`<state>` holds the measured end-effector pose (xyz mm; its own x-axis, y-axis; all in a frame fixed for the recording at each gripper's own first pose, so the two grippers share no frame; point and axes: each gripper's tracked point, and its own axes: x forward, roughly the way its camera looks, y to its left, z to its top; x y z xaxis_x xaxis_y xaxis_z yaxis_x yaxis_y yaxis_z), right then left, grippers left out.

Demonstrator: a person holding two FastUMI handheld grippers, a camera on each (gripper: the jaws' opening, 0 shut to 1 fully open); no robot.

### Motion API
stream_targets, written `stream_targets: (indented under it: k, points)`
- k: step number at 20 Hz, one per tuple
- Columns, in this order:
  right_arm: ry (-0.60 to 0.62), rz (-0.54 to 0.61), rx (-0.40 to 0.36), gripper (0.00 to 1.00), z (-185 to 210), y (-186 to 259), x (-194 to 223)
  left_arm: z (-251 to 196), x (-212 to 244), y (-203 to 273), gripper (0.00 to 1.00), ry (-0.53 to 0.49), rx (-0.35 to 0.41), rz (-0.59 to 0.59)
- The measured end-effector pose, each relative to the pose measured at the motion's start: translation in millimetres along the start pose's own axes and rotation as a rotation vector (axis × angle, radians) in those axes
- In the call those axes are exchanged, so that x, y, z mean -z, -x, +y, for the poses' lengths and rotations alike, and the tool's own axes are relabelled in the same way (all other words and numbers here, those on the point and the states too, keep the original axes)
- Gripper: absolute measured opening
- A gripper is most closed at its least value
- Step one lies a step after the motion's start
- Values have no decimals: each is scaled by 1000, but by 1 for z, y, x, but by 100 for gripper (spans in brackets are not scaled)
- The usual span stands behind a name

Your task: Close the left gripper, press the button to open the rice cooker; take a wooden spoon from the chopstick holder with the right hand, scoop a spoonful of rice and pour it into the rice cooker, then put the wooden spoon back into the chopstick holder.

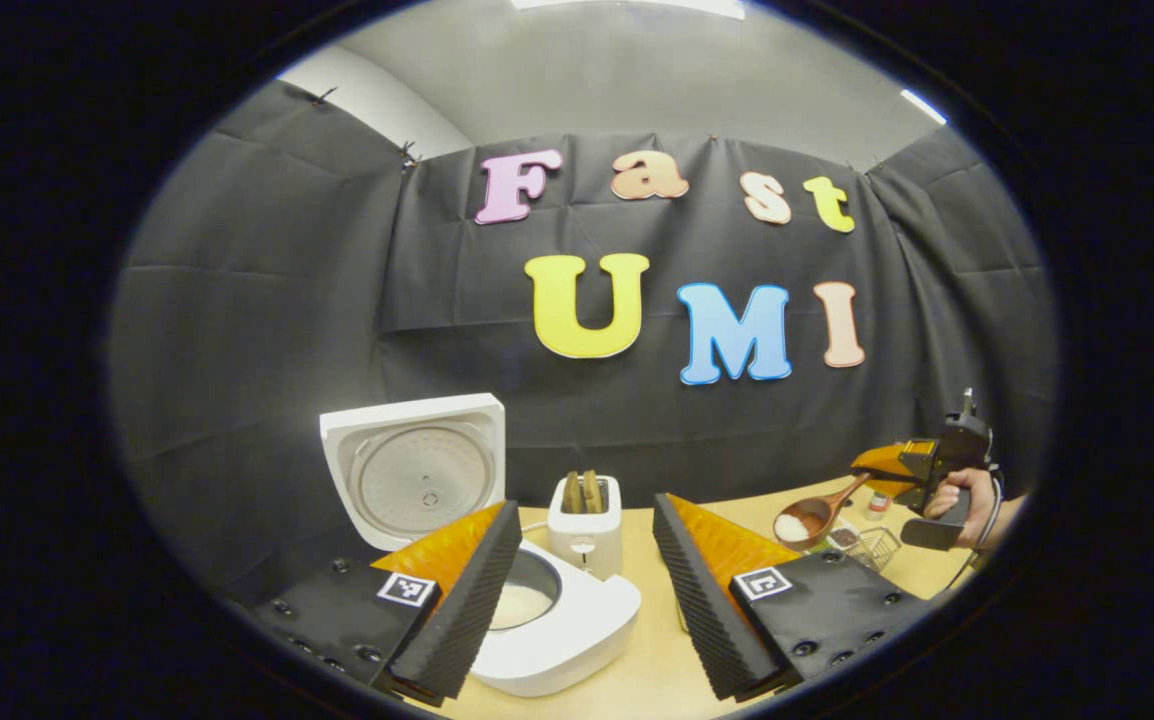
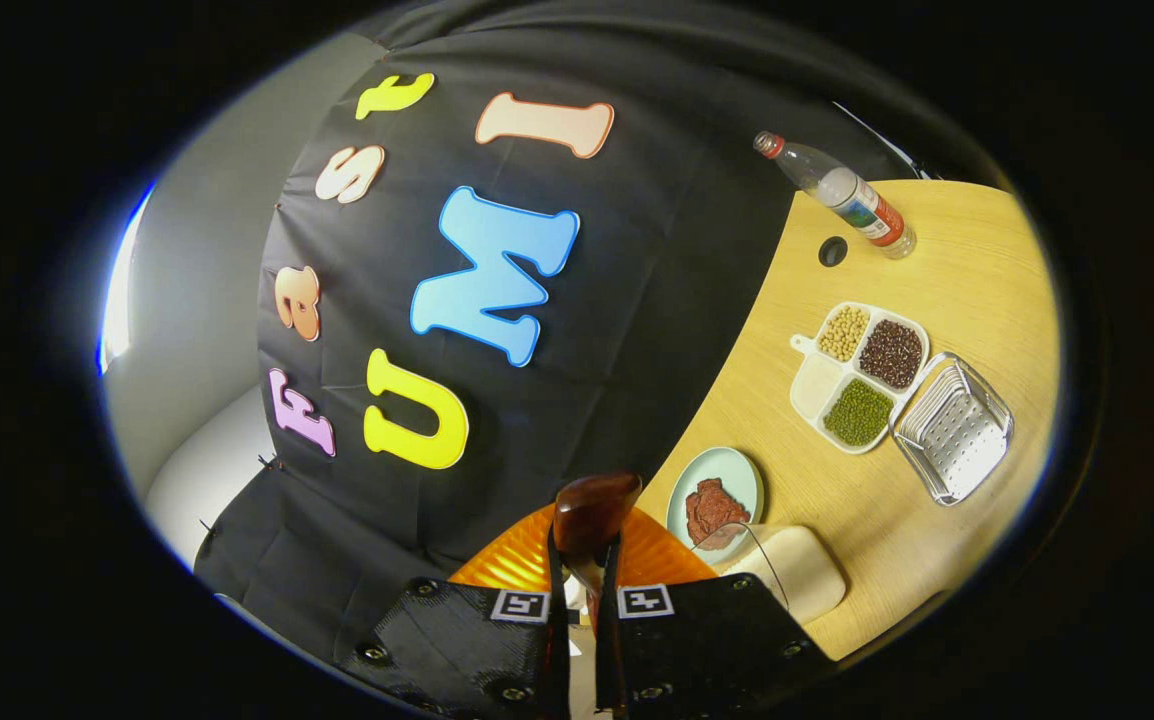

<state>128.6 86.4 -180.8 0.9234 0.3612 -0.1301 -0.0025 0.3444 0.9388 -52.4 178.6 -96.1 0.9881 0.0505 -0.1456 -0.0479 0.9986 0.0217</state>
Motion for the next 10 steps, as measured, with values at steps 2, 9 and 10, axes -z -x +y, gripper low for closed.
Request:
stream_targets:
  k: [2,9,10]
  points:
    - [-9,8,-26,10,14,0,7,0,-1,3,88,-3,7,-1]
    - [-61,96,-115,10,71,-20,53,16,-4,15,88,17,-2,-20]
    - [-66,111,-127,10,78,-24,61,22,-4,16,93,16,-10,-22]
